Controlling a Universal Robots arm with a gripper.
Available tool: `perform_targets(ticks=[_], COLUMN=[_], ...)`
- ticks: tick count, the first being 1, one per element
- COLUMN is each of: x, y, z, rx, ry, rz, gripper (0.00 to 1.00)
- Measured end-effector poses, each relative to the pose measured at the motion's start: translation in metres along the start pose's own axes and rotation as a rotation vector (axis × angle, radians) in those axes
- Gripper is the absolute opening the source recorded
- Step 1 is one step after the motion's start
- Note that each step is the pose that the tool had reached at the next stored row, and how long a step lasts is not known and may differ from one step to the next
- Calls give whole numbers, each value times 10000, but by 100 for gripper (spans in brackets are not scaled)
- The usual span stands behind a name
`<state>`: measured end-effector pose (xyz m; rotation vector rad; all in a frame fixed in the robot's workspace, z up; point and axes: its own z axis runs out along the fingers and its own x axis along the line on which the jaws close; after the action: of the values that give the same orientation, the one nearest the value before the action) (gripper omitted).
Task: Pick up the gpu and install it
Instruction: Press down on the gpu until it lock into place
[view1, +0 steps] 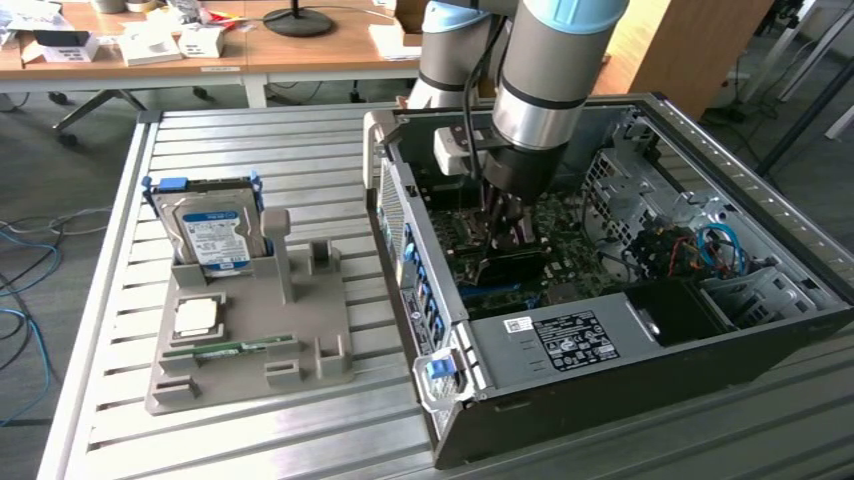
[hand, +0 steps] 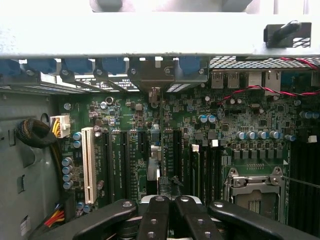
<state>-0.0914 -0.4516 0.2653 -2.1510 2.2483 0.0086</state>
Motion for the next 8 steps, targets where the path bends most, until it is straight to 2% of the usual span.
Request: perform_targets(ticks=[8], x=[0], y=[5], z=[10], rx=[0], ry=[0], rz=[0], gripper=[11])
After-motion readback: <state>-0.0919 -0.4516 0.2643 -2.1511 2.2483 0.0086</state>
